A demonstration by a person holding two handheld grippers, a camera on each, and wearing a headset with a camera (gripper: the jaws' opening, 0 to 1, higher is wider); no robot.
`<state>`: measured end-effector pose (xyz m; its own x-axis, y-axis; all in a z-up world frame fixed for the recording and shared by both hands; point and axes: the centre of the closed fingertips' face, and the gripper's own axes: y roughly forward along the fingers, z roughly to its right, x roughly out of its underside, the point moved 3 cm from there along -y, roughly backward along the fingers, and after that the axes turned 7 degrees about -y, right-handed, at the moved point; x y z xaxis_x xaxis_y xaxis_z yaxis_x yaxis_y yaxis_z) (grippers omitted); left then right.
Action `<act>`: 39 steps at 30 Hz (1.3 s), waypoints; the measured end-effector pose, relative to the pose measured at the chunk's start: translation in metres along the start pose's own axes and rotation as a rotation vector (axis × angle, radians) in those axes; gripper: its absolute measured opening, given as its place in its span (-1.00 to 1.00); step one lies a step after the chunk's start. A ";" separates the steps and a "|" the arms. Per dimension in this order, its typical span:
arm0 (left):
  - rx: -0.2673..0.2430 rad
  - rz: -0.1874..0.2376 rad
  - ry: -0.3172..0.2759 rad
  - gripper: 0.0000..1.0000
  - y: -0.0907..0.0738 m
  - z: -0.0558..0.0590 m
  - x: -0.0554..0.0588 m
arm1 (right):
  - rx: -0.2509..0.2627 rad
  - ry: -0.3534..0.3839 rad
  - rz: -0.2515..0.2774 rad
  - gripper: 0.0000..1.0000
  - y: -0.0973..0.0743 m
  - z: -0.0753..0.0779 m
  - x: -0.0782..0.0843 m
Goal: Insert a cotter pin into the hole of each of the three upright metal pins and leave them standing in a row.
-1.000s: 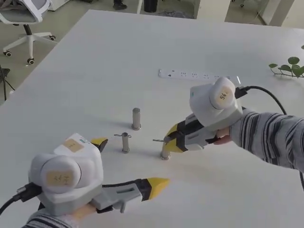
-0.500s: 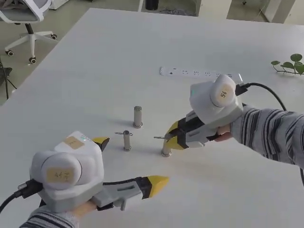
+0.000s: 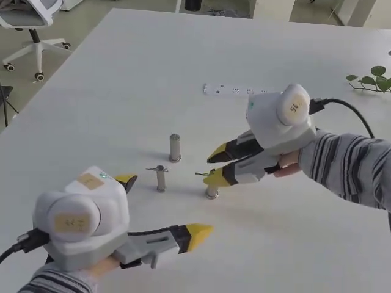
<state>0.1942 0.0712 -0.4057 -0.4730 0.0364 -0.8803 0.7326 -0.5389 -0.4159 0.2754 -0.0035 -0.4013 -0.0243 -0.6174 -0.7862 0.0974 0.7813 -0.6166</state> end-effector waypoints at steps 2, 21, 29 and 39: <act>-0.003 0.004 -0.001 0.92 -0.001 -0.001 -0.001 | 0.049 0.051 0.055 -0.49 0.002 0.011 -0.010; -0.010 0.025 0.005 0.95 -0.006 -0.005 -0.003 | 0.201 0.160 0.131 -0.44 0.046 0.048 -0.023; -0.017 0.028 0.000 0.94 -0.008 -0.009 -0.003 | 0.197 0.182 0.125 -0.55 0.067 0.056 -0.024; -0.022 0.034 -0.009 0.92 -0.007 -0.012 -0.005 | 0.192 0.163 0.120 -0.75 0.079 0.062 -0.025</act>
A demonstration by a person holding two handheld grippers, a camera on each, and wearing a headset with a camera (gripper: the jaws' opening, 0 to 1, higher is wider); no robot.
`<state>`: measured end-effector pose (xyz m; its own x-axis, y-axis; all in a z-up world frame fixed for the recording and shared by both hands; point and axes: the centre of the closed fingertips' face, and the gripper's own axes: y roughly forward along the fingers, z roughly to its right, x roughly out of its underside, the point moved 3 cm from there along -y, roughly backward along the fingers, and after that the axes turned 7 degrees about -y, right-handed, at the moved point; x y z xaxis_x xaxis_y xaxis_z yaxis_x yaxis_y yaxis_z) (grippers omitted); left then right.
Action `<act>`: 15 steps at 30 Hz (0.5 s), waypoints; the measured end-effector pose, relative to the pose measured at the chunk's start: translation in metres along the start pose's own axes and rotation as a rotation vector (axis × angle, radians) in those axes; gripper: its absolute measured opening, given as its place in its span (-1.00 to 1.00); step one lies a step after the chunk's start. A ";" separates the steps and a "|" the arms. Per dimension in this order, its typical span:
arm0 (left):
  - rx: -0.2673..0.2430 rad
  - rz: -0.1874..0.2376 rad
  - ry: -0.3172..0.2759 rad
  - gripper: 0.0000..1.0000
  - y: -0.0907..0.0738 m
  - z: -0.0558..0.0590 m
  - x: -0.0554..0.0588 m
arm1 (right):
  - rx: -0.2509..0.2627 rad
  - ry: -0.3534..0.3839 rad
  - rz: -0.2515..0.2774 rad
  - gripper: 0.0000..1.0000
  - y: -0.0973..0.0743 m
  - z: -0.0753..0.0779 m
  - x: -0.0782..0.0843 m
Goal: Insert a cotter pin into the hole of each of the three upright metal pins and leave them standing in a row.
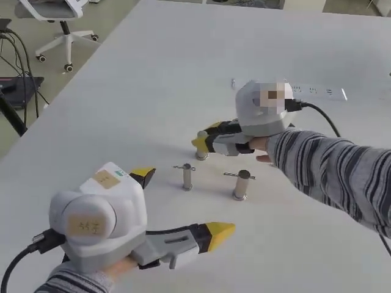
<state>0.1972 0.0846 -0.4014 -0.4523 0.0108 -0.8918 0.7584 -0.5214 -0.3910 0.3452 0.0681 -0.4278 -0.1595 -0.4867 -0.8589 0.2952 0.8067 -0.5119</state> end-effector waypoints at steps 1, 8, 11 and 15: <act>0.000 0.000 -0.001 0.92 0.000 0.000 0.000 | -0.006 0.002 -0.001 -0.76 0.001 0.003 0.002; -0.001 -0.002 0.001 0.93 0.001 0.001 0.000 | -0.008 -0.018 -0.005 -0.81 0.001 0.008 0.002; 0.001 -0.002 0.000 0.93 0.001 0.001 -0.001 | -0.007 -0.042 -0.017 -0.82 0.000 0.011 0.002; 0.001 -0.001 0.003 0.93 0.001 0.001 -0.002 | -0.002 -0.042 -0.023 -0.83 -0.002 0.012 0.003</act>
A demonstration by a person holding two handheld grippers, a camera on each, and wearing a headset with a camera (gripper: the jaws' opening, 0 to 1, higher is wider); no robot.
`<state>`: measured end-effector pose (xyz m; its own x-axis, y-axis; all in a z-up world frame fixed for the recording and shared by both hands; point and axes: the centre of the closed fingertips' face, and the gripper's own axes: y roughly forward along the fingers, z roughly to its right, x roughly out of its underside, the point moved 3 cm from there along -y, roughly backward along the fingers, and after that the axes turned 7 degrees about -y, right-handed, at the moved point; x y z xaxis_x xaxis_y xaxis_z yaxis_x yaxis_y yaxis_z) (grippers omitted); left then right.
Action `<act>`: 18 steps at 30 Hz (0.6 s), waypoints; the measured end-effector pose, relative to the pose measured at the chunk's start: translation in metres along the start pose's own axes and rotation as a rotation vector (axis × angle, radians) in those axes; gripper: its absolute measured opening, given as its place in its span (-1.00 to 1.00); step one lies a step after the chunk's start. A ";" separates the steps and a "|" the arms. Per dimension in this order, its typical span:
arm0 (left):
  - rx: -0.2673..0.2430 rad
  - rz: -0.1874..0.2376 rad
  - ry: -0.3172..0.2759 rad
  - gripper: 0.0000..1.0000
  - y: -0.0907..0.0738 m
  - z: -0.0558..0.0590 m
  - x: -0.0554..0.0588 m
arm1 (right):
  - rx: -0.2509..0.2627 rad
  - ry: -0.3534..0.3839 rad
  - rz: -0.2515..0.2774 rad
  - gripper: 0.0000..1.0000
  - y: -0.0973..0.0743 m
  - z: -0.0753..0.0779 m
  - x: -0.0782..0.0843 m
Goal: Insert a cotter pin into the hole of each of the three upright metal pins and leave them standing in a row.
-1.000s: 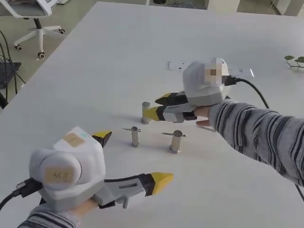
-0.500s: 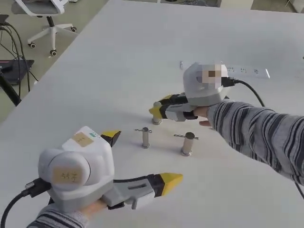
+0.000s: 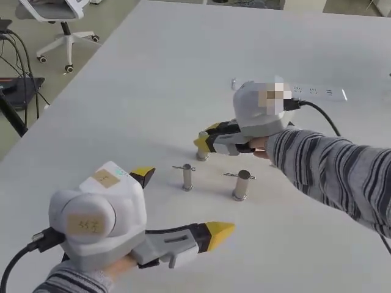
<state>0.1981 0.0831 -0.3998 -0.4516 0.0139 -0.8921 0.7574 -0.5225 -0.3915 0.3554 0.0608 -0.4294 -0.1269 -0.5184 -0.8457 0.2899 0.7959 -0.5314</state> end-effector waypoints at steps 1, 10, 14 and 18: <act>0.000 0.001 0.000 0.93 0.000 0.000 0.000 | 0.001 0.001 -0.001 -0.83 -0.001 0.000 0.001; -0.006 0.009 -0.001 0.94 -0.003 -0.003 -0.003 | 0.016 -0.005 -0.031 -0.84 -0.013 0.007 0.010; -0.006 0.006 0.002 0.95 -0.004 -0.002 -0.004 | 0.028 0.004 -0.028 -0.84 -0.024 0.012 0.014; 0.000 0.006 -0.002 0.97 -0.005 -0.002 -0.004 | 0.042 0.000 -0.036 -0.84 -0.038 0.015 0.020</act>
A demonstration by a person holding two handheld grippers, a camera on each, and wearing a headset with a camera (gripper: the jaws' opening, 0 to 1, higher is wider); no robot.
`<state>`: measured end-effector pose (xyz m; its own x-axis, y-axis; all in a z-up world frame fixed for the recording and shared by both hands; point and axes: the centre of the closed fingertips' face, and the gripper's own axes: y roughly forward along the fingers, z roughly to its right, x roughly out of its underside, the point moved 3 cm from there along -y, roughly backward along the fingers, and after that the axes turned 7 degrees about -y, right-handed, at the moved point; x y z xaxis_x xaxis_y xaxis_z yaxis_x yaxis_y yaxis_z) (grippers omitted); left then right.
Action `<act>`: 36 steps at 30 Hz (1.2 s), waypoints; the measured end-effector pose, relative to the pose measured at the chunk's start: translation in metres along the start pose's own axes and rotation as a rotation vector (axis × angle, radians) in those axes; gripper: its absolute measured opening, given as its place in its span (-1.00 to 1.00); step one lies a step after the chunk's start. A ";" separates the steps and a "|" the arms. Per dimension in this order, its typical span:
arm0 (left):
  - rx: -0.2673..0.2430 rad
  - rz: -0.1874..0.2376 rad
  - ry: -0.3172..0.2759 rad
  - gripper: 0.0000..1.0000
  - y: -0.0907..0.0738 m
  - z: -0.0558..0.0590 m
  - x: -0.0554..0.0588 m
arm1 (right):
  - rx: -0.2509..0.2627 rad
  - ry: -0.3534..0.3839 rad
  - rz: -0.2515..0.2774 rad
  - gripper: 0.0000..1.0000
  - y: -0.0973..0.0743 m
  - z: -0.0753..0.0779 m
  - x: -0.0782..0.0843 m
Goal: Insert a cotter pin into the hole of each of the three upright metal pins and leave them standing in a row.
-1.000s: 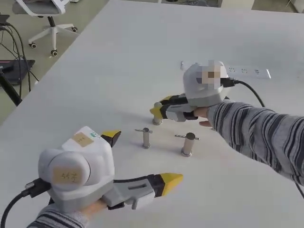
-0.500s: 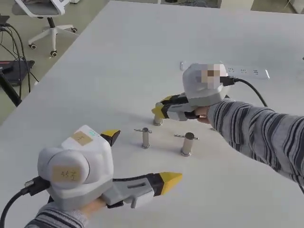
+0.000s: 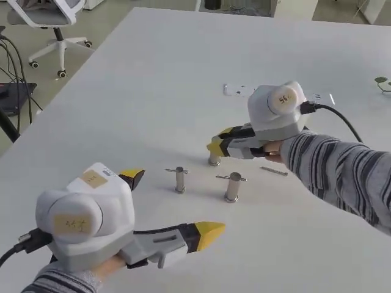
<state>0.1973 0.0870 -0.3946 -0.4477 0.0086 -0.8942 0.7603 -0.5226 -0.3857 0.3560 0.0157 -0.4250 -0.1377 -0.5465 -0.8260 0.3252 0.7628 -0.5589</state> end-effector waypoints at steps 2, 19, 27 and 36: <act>0.008 0.004 -0.002 0.97 -0.001 0.001 -0.001 | 0.003 0.003 -0.005 -0.84 -0.007 0.002 0.005; 0.027 0.008 0.001 0.97 -0.005 0.007 -0.002 | 0.020 0.019 -0.019 -0.84 -0.069 -0.007 0.039; 0.027 0.007 0.008 0.97 -0.006 0.007 -0.002 | 0.021 0.017 -0.027 -0.84 -0.090 -0.019 0.048; 0.024 0.007 0.008 0.97 -0.008 0.006 -0.002 | -0.005 0.005 -0.030 -0.84 -0.104 -0.044 0.052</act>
<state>0.1894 0.0862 -0.3885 -0.4386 0.0113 -0.8986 0.7521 -0.5427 -0.3739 0.2738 -0.0767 -0.4132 -0.1518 -0.5674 -0.8094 0.3165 0.7478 -0.5836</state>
